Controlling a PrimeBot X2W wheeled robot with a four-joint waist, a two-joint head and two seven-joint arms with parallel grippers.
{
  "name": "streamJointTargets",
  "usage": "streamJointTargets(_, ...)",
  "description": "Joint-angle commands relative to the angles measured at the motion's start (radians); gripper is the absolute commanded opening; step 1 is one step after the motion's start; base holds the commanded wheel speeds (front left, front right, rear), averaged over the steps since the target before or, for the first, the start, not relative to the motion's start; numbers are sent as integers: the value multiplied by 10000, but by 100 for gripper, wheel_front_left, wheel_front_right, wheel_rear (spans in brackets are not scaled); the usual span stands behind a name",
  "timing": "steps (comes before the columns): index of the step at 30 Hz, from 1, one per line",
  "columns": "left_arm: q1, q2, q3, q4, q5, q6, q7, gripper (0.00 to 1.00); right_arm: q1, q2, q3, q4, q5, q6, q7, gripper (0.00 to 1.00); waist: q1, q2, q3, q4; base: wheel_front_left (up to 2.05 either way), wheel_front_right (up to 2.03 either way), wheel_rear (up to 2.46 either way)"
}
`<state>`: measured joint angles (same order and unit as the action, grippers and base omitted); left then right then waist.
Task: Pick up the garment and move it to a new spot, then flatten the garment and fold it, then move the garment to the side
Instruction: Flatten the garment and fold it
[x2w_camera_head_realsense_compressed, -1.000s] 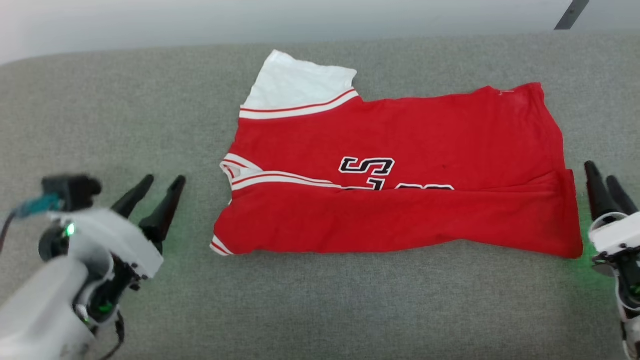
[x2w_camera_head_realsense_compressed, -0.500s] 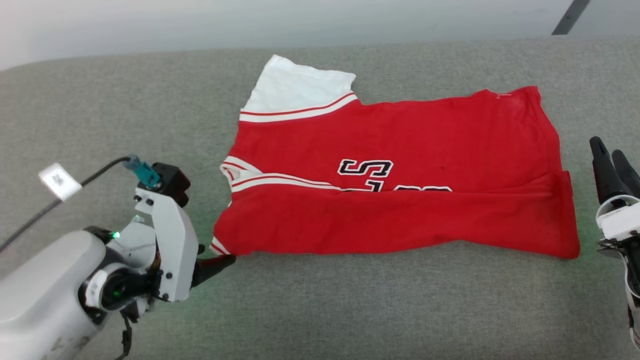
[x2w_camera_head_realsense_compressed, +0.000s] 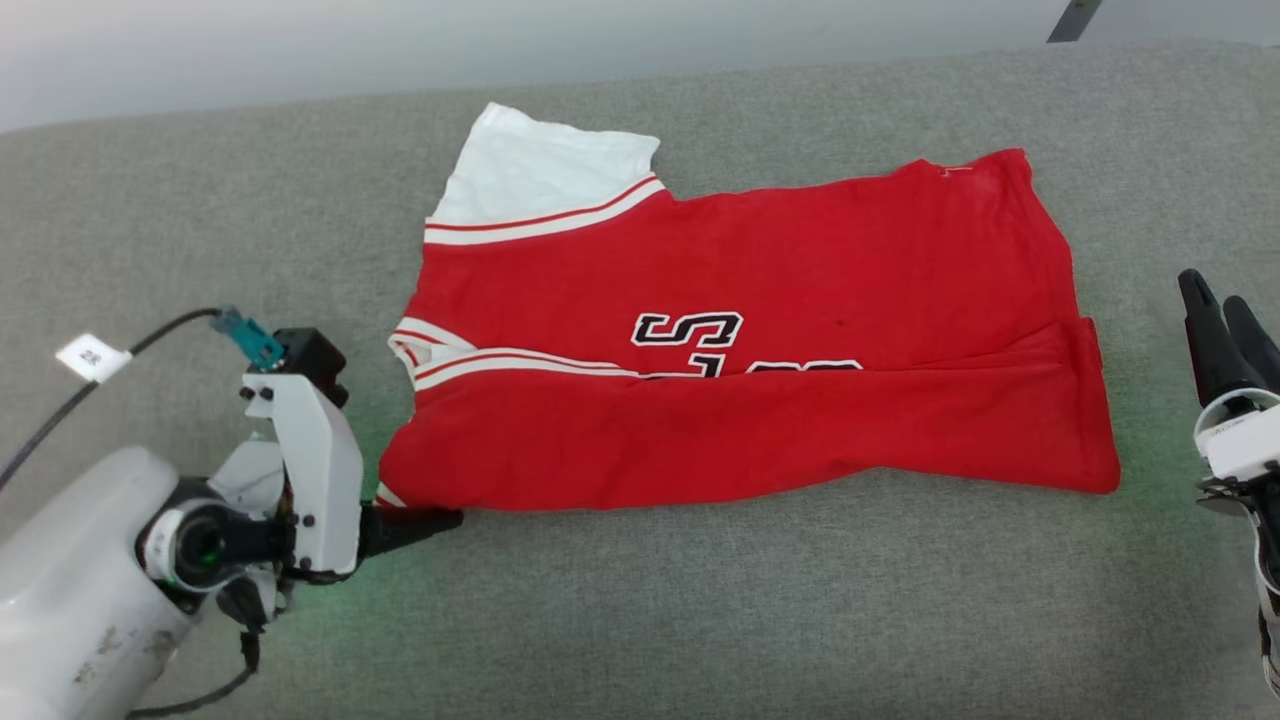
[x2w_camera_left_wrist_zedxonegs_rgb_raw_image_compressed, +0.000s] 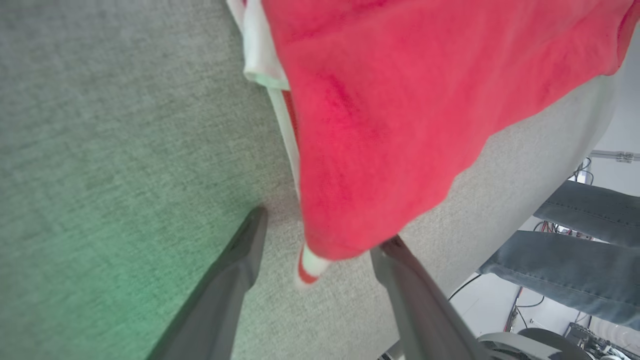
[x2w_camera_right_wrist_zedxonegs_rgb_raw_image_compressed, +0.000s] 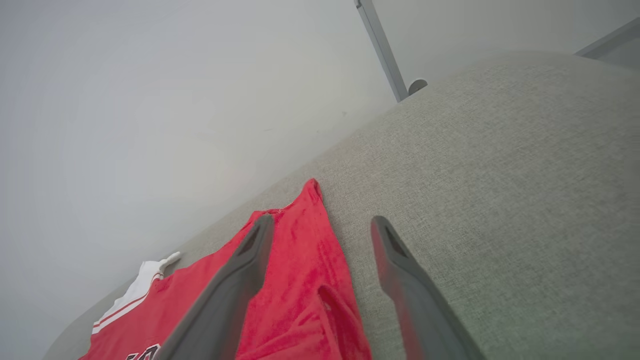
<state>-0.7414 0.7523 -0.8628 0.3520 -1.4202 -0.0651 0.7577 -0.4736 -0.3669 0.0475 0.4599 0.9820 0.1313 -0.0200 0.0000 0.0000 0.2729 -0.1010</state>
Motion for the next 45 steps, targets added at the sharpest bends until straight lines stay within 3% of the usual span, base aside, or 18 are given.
streamJointTargets(1, -64, -10, -37, -54, -34, -102, 102, 100, 177, 5, -87, -36, -102, -11, 13, 100, 0, 0, 6, -28, 0, 0, 0)
streamJointTargets(11, -343, 204, 255, -310, -403, -166, 382, 100, 208, 229, -251, -147, -220, -11, 166, 100, 0, 0, -1, -41, 0, 0, 0)
streamJointTargets(17, -490, 78, 343, -100, -228, 89, 124, 100, 199, 363, -342, -250, -290, -11, 207, 100, 0, 0, 102, -64, 0, 0, 0)
streamJointTargets(19, -499, -16, 176, 54, -51, 121, 141, 90, 183, 414, -350, -256, -325, -11, 205, 100, 0, 0, 132, -87, 0, 0, 0)
streamJointTargets(20, -499, -16, 176, 54, -51, 121, 141, 90, 183, 414, -350, -256, -325, -11, 205, 100, 0, 0, 132, -87, 0, 0, 0)
streamJointTargets(21, -463, -187, 58, 227, 5, 116, 177, 45, 139, 456, -346, -268, -346, -11, 244, 100, 0, 0, 164, -117, 0, 0, 0)
streamJointTargets(23, -438, -336, -65, 423, 87, 96, 245, 0, 114, 474, -342, -274, -363, -11, 257, 100, 0, 0, 189, -148, 0, 0, 0)
streamJointTargets(28, -431, -543, -61, 751, -16, 34, 237, 0, 134, 320, -112, -383, -662, -11, 509, 100, 0, 0, 241, -203, 0, 0, 0)
streamJointTargets(32, -445, -598, -54, 910, -64, -72, 235, 0, 215, -186, 610, -691, -1505, -9, 1120, 100, 0, 0, 290, -207, 0, 0, 0)
streamJointTargets(41, -501, -642, -17, 815, 35, -260, 31, 0, 226, -1809, 2513, -1807, -2440, -11, 4808, 100, 0, 0, 483, -33, 0, 0, 0)
streamJointTargets(45, -551, -688, -5, 789, 117, -307, -122, 0, 75, -1986, 2762, -1759, -2841, -9, 5952, 100, 0, 0, 585, 76, 0, 0, 0)
